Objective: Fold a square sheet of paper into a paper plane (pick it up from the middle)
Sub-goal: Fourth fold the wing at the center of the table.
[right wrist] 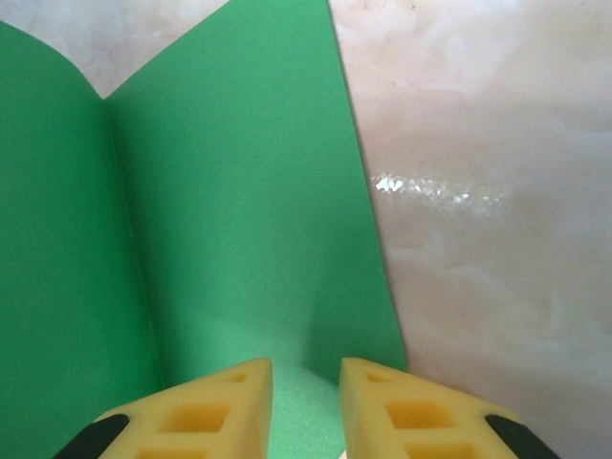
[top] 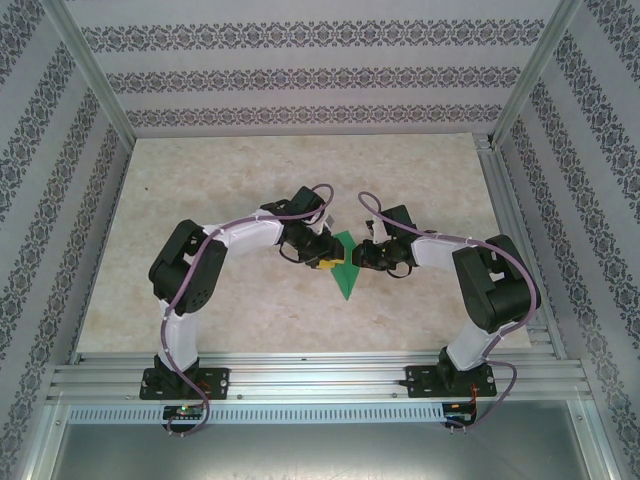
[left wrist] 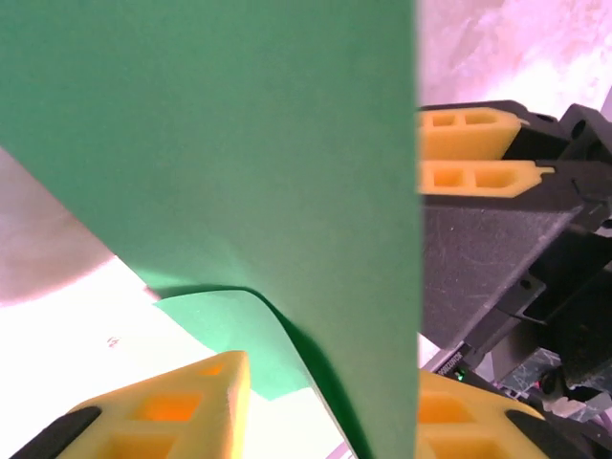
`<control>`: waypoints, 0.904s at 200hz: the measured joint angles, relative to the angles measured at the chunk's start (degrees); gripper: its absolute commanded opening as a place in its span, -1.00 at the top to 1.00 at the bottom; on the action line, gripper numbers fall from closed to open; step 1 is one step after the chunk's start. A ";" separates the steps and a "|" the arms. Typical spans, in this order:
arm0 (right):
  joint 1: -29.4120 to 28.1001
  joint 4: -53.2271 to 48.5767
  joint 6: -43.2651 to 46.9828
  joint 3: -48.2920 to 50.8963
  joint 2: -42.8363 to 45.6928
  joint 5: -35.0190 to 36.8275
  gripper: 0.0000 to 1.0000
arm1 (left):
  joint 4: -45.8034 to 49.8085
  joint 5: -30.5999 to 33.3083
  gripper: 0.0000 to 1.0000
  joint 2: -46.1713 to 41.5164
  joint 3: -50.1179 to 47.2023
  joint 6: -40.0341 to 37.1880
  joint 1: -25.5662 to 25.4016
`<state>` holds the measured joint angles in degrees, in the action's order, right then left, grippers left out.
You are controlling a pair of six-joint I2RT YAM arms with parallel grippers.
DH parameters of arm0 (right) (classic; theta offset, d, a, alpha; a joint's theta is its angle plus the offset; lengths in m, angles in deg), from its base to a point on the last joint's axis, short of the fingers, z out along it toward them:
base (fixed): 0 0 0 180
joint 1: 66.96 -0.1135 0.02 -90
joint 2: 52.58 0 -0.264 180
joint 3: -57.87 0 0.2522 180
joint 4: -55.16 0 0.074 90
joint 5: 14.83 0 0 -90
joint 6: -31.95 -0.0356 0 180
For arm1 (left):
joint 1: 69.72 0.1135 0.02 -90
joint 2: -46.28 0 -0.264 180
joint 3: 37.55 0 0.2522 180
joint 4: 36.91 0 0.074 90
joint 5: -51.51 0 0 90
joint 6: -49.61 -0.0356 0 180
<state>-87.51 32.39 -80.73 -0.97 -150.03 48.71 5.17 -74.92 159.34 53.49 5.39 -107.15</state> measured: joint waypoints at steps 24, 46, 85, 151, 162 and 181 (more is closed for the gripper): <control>-0.48 0.02 -0.11 -0.04 -0.02 0.17 0.48 | -0.85 2.40 0.36 -1.75 -0.90 0.72 -1.05; -0.74 0.02 -0.15 -0.09 -0.02 0.26 0.48 | -1.53 4.00 0.51 -2.97 -0.94 1.05 -2.19; -0.83 0.09 -0.31 -0.09 -0.11 0.28 0.48 | -1.68 5.95 0.80 -3.56 -0.94 0.98 -2.73; -0.96 0.46 -0.79 -0.09 -0.11 0.17 0.48 | -1.70 6.40 0.28 -3.56 -0.96 1.18 -2.73; -1.14 0.61 -1.20 -0.09 -0.11 0.15 0.48 | -1.97 6.38 0.23 -3.56 -1.03 1.33 -2.73; -1.66 0.87 -1.62 -0.07 -0.11 0.15 0.49 | -2.75 6.58 0.18 -3.56 -1.55 1.95 -2.73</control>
<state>-89.18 33.26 -82.35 -1.04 -150.14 48.87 2.41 -68.34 155.78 51.94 7.34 -109.88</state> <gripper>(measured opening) 0.258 0.395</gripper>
